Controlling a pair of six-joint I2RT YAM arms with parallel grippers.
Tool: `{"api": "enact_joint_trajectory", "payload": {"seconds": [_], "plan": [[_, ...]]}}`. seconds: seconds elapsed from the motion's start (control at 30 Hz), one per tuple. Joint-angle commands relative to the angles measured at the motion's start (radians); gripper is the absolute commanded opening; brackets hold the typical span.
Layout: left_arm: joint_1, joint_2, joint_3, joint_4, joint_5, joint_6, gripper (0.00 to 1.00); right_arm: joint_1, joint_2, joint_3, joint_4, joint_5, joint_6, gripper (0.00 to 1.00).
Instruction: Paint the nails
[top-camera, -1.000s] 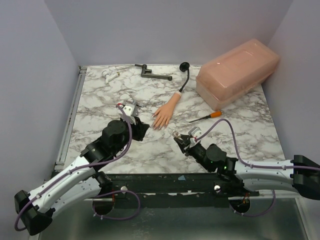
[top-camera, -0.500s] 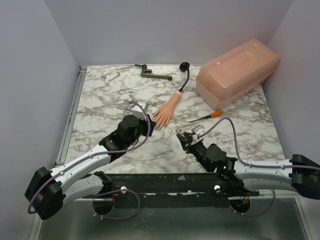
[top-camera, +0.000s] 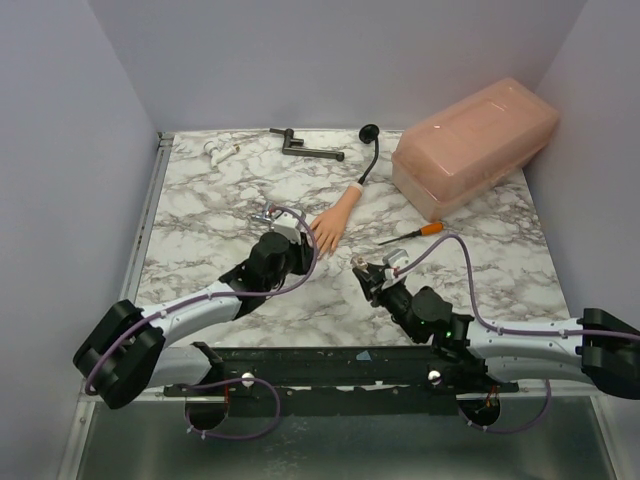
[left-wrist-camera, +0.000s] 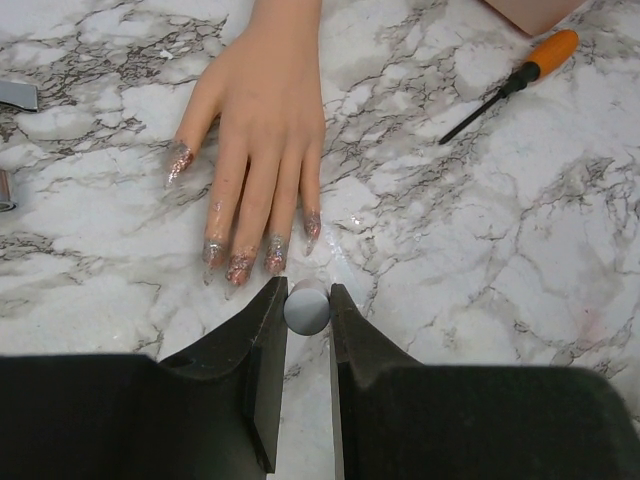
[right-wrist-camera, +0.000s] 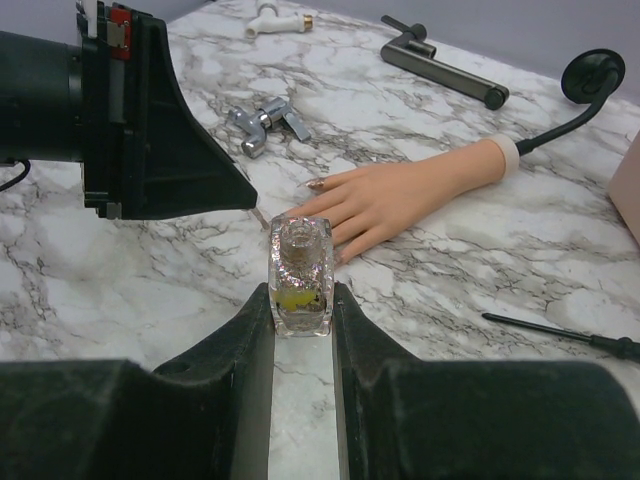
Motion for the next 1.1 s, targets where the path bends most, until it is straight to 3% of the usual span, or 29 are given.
{"api": "enact_joint_trajectory", "payload": {"seconds": [0.0,0.57,1.07], "plan": [[0.005,0.048,-0.028,0.125,0.002,-0.018,0.0,-0.005,0.025,0.025,0.015,-0.005,0.011,0.01],[0.005,0.193,-0.054,0.363,0.114,-0.021,0.0,-0.005,0.066,0.052,0.004,0.019,0.013,0.01],[0.004,0.339,0.063,0.323,0.096,-0.024,0.0,-0.004,0.068,0.053,0.004,0.025,0.014,0.01]]}}
